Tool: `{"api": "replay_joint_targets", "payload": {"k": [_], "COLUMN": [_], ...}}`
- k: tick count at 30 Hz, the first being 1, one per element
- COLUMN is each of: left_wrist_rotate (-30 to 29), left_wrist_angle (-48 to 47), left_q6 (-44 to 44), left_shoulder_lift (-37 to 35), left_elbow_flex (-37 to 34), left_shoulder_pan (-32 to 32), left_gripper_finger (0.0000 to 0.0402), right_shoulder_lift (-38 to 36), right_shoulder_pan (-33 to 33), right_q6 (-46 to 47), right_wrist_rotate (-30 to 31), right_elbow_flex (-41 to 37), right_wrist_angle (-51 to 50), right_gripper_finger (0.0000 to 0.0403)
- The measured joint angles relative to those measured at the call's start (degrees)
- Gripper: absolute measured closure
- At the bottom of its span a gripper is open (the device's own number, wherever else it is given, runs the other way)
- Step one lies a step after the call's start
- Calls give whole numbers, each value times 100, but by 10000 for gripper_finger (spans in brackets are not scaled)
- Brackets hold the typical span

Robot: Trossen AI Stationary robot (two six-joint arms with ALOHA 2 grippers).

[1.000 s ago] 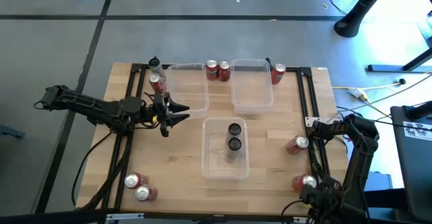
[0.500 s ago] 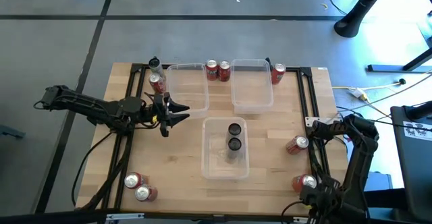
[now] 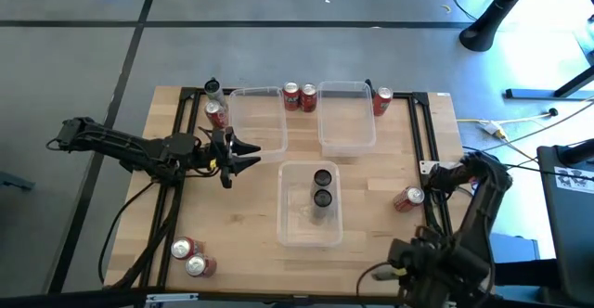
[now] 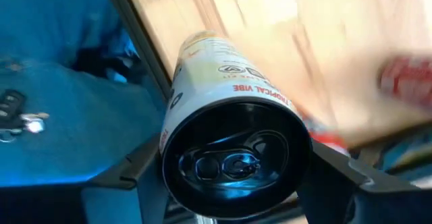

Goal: Sort soda cans
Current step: Put the white/yellow soda can into the bottom transparent bin

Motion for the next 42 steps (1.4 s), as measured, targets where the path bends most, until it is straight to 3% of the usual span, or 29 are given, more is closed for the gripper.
{"api": "replay_joint_targets", "payload": {"k": [7,12,19,24,42], "left_wrist_rotate": [0,0,-4,-38,-81], "left_wrist_angle": [-11,-36,-276,-424,-661], "left_q6": [22,25,-70,-58,-256], "left_shoulder_lift": [0,-1,-2,-2,0], "left_elbow_flex": [0,0,-2,-2,-2], "left_shoulder_pan": [0,0,0,3,11], "left_gripper_finger": [240,240,240,240,240], "right_shoulder_lift": [-4,-4,-4,-4,635], "right_shoulder_pan": [-468,-729,-1117,-1432,-2292], "right_q6": [-1100,-1968,-3190,-3879,-5795], "right_wrist_rotate": [383,1057,2027,2396,1564], "right_elbow_flex": [709,1145,1362,1365,1362], "right_wrist_angle": [-158,-155,-158,-157,-41], "right_gripper_finger": [160,160,160,160,160]}}
